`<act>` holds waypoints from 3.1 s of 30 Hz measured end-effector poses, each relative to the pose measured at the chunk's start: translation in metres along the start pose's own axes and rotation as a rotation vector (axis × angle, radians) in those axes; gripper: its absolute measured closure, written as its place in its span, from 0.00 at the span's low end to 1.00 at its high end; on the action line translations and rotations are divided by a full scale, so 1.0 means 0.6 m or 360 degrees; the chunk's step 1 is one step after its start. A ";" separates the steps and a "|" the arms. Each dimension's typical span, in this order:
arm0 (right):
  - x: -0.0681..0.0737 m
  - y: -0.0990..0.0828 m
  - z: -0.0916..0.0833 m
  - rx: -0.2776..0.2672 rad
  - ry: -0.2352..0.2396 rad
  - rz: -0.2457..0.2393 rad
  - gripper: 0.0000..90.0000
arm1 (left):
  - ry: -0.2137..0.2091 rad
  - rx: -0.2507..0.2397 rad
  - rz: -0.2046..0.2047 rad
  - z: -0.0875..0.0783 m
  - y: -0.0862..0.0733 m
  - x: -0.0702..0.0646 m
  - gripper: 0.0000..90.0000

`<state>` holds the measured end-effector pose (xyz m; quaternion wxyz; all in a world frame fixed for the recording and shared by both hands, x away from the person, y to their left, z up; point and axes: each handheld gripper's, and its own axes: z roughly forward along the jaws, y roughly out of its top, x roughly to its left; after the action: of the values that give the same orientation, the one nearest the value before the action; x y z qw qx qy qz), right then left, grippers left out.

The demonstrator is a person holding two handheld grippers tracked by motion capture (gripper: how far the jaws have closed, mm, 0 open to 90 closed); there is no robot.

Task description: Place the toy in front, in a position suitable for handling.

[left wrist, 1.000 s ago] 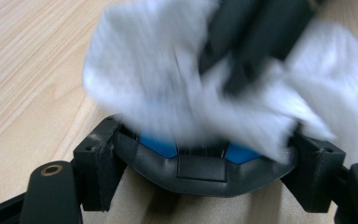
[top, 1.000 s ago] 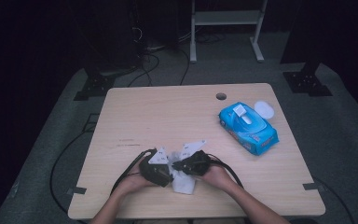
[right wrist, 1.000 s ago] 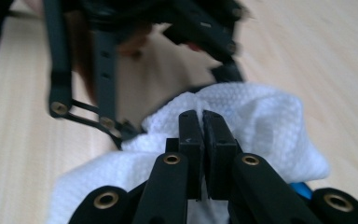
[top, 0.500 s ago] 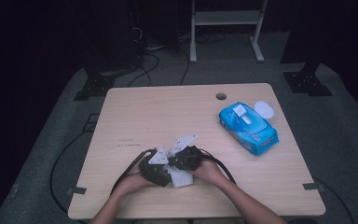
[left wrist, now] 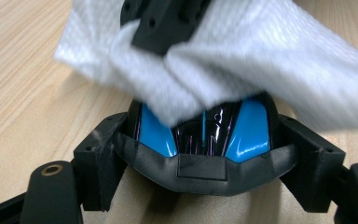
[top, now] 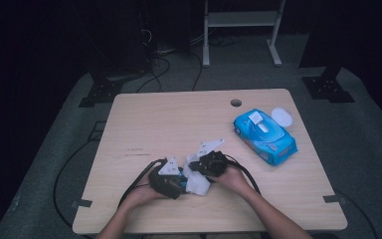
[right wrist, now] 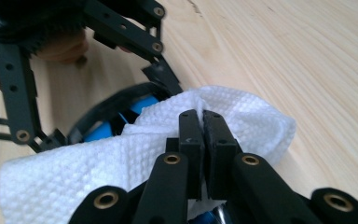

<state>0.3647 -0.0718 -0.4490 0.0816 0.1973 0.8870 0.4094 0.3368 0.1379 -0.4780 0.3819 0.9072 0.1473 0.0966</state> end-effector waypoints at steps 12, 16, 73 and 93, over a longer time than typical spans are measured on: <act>-0.038 -0.056 -0.043 -0.0021 -0.0087 0.0118 0.96 | -0.0004 0.0002 0.0004 0.000 0.000 0.001 0.26; -0.040 -0.075 -0.056 -0.0028 -0.0107 0.0144 0.96 | -0.0004 -0.0008 -0.0006 0.000 -0.001 0.000 0.26; -0.050 -0.061 -0.045 -0.0076 -0.0149 0.0169 0.96 | -0.0020 -0.0024 0.0004 0.000 -0.005 0.006 0.27; -0.008 -0.098 -0.080 -0.0083 -0.0075 0.0155 0.96 | -0.0021 -0.0040 -0.0006 0.001 -0.005 0.006 0.26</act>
<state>0.3377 -0.1416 -0.4622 0.0875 0.2476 0.8633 0.4310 0.3398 0.1408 -0.4805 0.3943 0.9027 0.1453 0.0918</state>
